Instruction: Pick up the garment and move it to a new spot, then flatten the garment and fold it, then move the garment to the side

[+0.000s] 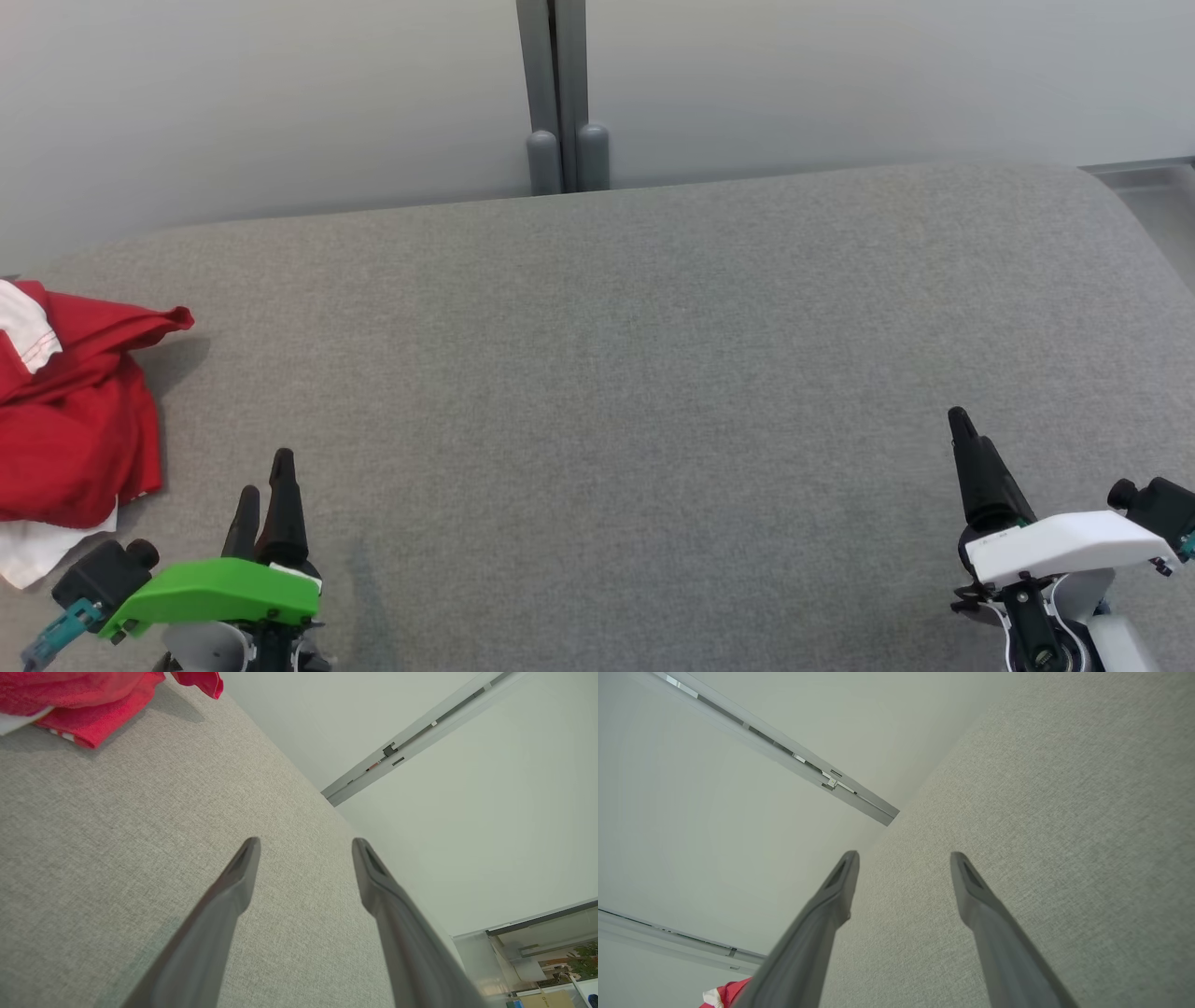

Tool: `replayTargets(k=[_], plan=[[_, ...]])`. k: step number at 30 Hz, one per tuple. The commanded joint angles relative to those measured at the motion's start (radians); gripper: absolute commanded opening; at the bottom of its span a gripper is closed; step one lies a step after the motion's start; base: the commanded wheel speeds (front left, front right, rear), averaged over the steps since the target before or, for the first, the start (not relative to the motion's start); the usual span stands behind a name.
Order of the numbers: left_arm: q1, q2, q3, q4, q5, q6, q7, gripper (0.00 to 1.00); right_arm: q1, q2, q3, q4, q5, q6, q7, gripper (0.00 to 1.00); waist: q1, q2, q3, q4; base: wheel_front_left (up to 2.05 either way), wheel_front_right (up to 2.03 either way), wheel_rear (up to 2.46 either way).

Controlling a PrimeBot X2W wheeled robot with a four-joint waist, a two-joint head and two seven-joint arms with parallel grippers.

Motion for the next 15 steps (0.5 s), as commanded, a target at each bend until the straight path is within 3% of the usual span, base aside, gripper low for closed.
replayTargets(k=[1,15], plan=[[-0.015,0.007,-0.007,-0.002,0.056,0.005,-0.014,1.0,-0.025,-0.004,0.008,-0.018,-0.063,0.0,-0.016,1.0,0.0,0.0,0.001,0.001,0.0,0.0,0.0],[-0.05,0.033,-0.06,0.014,0.261,0.016,-0.061,1.0,-0.064,0.0,0.043,-0.037,-0.288,0.0,-0.063,1.0,0.0,0.0,0.007,0.009,0.0,0.0,0.0]])
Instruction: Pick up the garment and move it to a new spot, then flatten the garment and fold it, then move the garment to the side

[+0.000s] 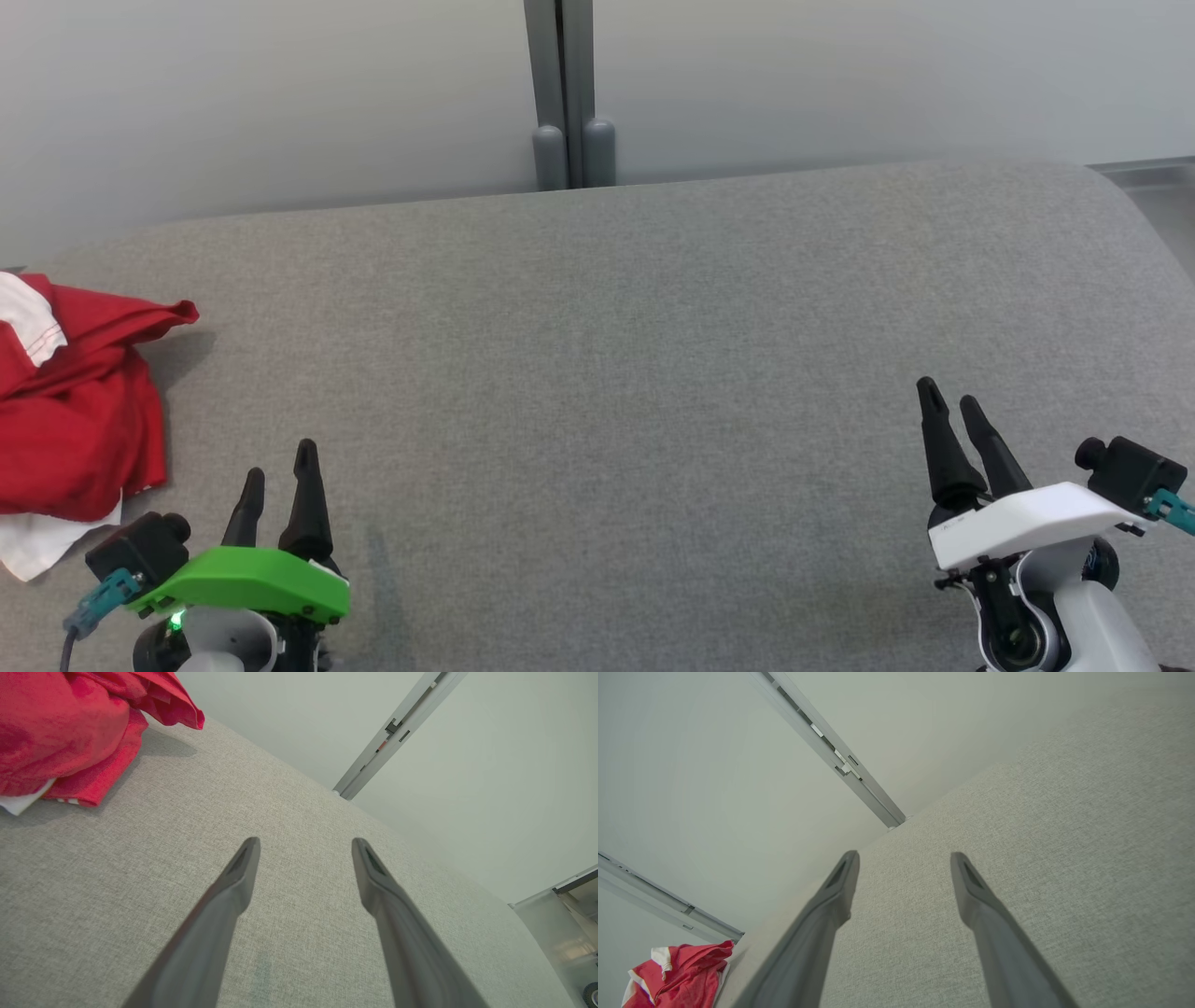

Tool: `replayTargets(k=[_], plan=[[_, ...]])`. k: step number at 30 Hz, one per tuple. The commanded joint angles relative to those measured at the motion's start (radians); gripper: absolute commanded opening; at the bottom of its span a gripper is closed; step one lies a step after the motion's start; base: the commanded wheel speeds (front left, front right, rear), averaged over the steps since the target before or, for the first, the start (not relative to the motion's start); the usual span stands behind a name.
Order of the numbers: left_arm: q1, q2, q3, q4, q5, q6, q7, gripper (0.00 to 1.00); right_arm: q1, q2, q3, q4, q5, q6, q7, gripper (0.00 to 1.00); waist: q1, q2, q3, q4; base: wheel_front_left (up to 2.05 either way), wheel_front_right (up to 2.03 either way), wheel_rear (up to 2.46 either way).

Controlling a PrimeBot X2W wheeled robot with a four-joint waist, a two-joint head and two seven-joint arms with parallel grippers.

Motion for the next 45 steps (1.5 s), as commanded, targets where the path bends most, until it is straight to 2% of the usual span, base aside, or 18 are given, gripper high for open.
replayTargets(k=[1,10,22,26,33,45], plan=[[-0.028,0.013,-0.002,-0.007,0.037,0.004,-0.011,1.0,-0.023,-0.005,0.001,-0.014,-0.037,0.0,-0.013,1.0,0.0,-0.0001,0.0,0.001,0.0,0.0,0.0],[0.017,0.014,-0.036,-0.022,0.158,0.039,-0.037,1.0,0.015,-0.006,0.023,0.033,-0.159,0.0,-0.039,1.0,0.0,-0.0001,-0.001,0.001,0.0,0.0,0.0],[0.019,0.035,-0.077,-0.003,0.283,0.053,-0.069,1.0,0.006,-0.007,0.03,0.055,-0.307,0.0,-0.071,1.0,0.0,-0.0001,-0.002,0.004,0.0,0.0,0.0],[0.004,0.045,-0.089,-0.003,0.328,0.064,-0.08,1.0,-0.009,-0.007,0.02,0.046,-0.351,0.0,-0.081,1.0,0.0,-0.0001,-0.001,0.004,0.0,0.0,0.0],[0.002,0.059,-0.097,-0.081,0.394,0.086,-0.096,1.0,-0.014,-0.008,0.004,0.0,-0.412,0.0,-0.098,1.0,0.0,-0.0001,0.001,0.005,0.0,0.0,0.0],[0.039,0.056,-0.112,-0.065,0.481,0.091,-0.122,1.0,0.001,-0.009,0.009,0.035,-0.512,0.0,-0.124,1.0,0.0,-0.0001,0.004,0.007,0.0,0.0,0.0]])
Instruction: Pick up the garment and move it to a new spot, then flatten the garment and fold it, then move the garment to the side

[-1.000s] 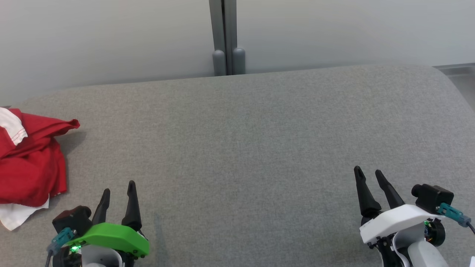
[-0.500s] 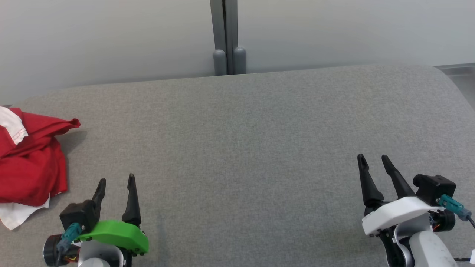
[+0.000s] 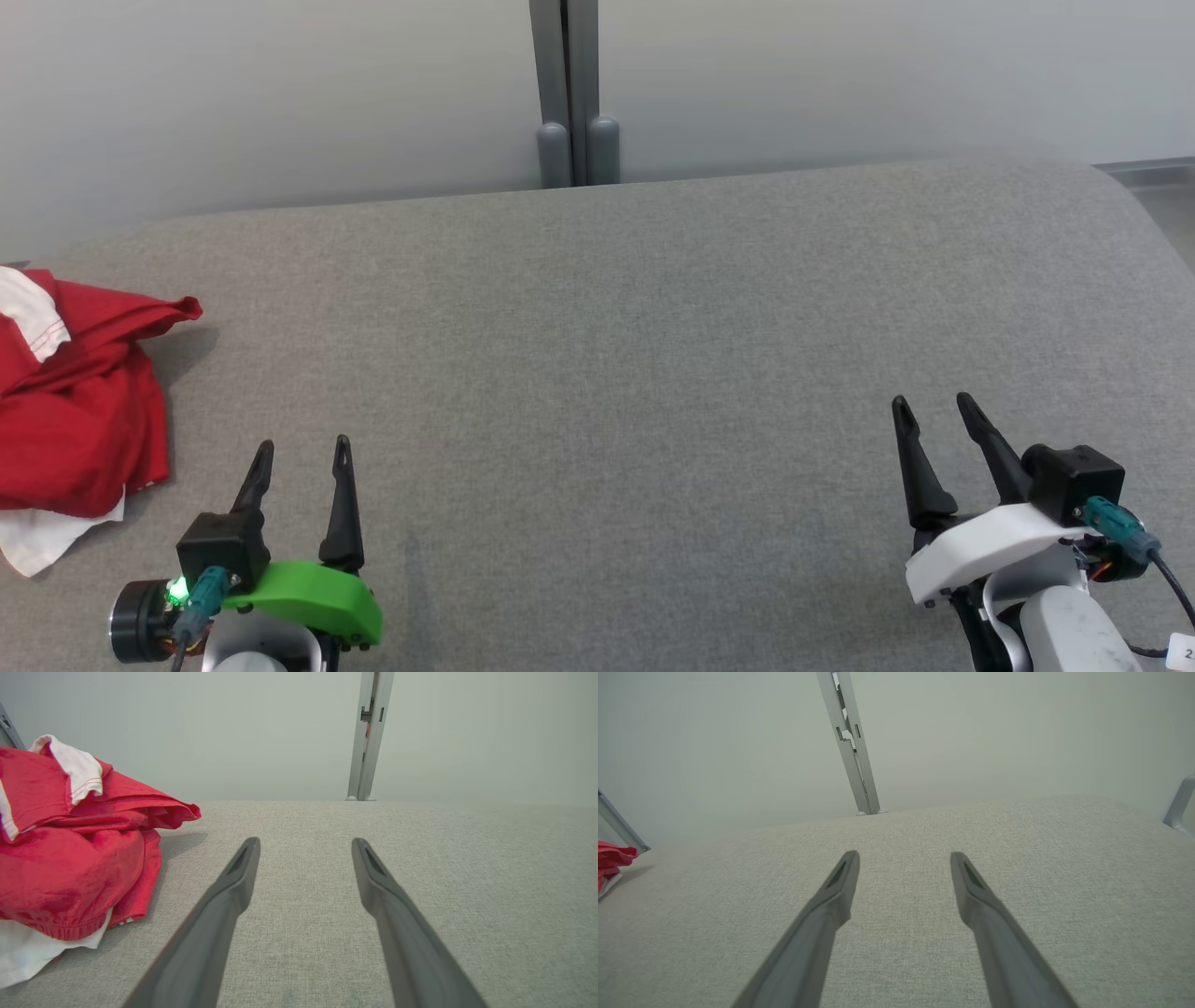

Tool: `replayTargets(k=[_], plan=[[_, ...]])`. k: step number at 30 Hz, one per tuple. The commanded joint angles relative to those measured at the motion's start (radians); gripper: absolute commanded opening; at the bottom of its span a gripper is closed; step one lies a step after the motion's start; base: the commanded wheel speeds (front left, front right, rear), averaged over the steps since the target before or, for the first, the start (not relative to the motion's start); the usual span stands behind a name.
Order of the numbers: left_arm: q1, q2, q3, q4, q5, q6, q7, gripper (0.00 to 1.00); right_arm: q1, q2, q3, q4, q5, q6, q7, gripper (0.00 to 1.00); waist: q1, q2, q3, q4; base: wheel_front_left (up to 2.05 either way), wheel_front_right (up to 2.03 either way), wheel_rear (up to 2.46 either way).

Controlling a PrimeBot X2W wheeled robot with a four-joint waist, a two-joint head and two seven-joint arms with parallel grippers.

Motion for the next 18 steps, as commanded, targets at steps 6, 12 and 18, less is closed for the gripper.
replayTargets(k=[6,12,18], plan=[[0.019,-0.009,0.009,0.009,0.058,-0.006,-0.02,1.0,-0.001,-0.006,-0.004,0.009,-0.063,0.0,-0.021,1.0,0.0,0.0,0.0,0.004,0.0,0.0,0.0],[0.024,-0.025,0.024,0.022,0.097,-0.011,-0.031,1.0,0.005,-0.006,0.011,0.016,-0.102,0.0,-0.032,1.0,0.0,0.0,0.001,0.031,0.0,0.0,0.0],[0.031,-0.039,0.039,0.043,0.14,-0.021,-0.043,1.0,0.009,-0.007,0.036,0.023,-0.137,0.0,-0.044,1.0,0.0,0.0,0.006,0.117,0.0,0.0,0.0]])
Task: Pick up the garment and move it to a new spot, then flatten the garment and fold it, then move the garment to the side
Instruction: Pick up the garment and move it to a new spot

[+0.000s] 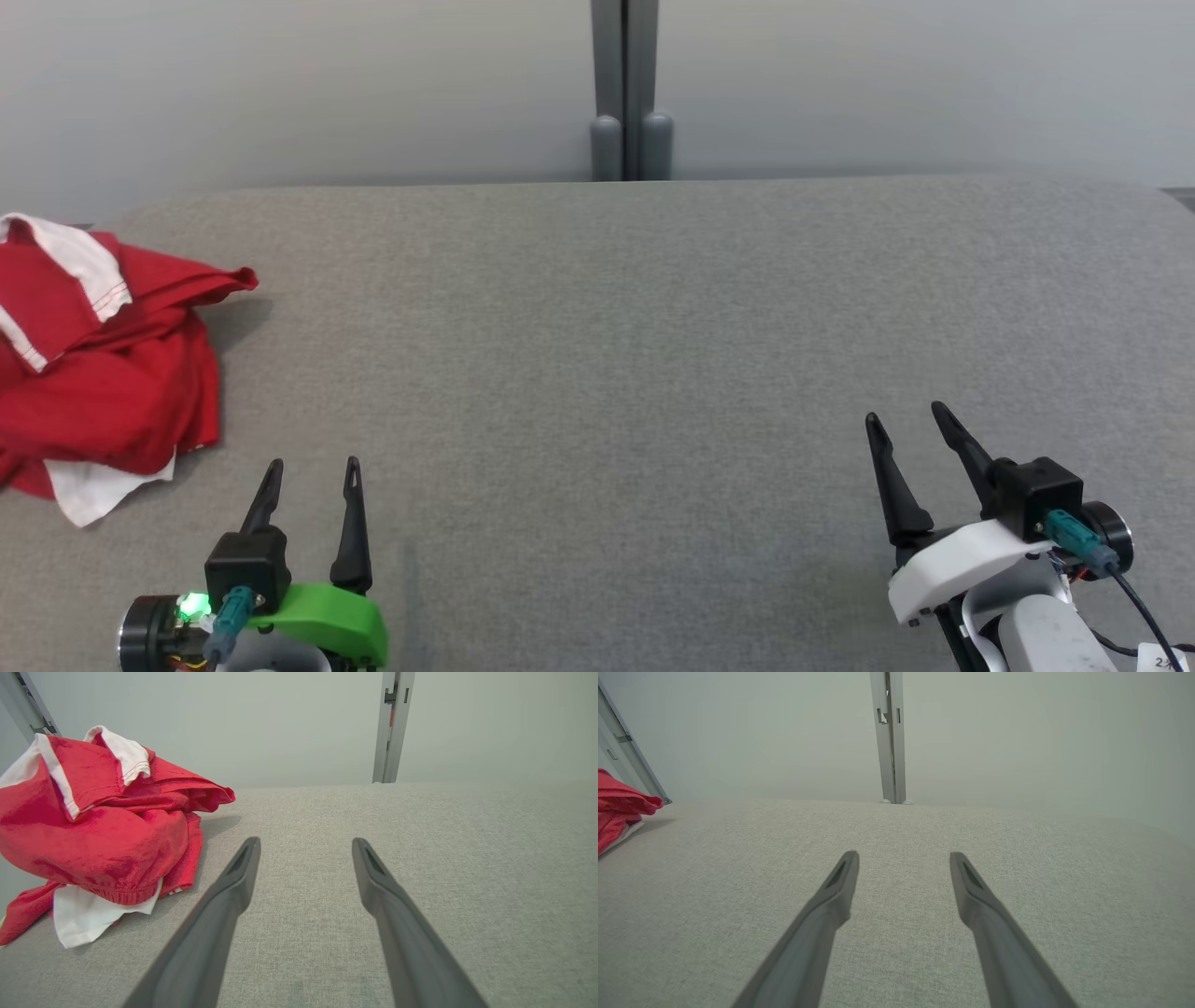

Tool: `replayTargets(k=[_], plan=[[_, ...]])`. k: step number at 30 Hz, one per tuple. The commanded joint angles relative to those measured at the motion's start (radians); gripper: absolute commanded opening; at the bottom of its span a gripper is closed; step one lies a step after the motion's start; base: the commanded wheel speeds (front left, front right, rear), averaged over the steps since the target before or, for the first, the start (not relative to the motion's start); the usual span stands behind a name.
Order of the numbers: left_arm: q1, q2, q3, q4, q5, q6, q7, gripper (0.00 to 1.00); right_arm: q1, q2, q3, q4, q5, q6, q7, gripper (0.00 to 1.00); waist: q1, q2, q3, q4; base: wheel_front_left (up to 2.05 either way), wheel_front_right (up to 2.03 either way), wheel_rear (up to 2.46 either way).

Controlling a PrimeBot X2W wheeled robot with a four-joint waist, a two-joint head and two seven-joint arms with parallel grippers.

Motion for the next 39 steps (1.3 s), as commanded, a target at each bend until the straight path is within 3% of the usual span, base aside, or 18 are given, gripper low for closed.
replayTargets(k=[1,13,20,29,34,39], plan=[[0.015,-0.001,0.007,0.006,0.02,-0.004,-0.01,1.0,0.003,-0.005,0.008,0.003,-0.023,0.0,-0.009,1.0,0.0,0.0,0.005,0.067,0.0,0.0,0.0],[0.019,-0.01,0.091,0.055,0.07,-0.017,-0.026,1.0,-0.038,-0.006,0.069,0.034,-0.066,0.0,-0.026,1.0,0.0,0.0,0.038,0.33,0.0,0.0,0.0],[0.042,-0.027,0.162,0.076,0.048,-0.027,-0.026,1.0,-0.051,-0.006,0.097,0.058,-0.052,0.0,-0.026,1.0,0.0,0.0,0.043,0.425,0.0,0.0,0.0],[0.022,-0.046,0.227,0.097,0.034,-0.061,-0.026,1.0,-0.09,-0.007,0.131,0.088,-0.059,0.0,-0.026,1.0,0.0,0.0,0.085,0.435,0.0,0.0,0.0],[-0.066,-0.046,0.245,0.144,0.002,-0.095,-0.026,1.0,-0.133,-0.006,0.14,0.088,-0.091,0.0,-0.026,1.0,0.0,0.0,0.157,0.397,0.0,0.0,0.0],[-0.209,-0.004,0.252,0.209,-0.045,-0.111,-0.025,1.0,-0.178,-0.006,0.142,0.08,-0.112,0.0,-0.026,1.0,0.0,0.0,0.235,0.357,0.0,0.0,0.0]])
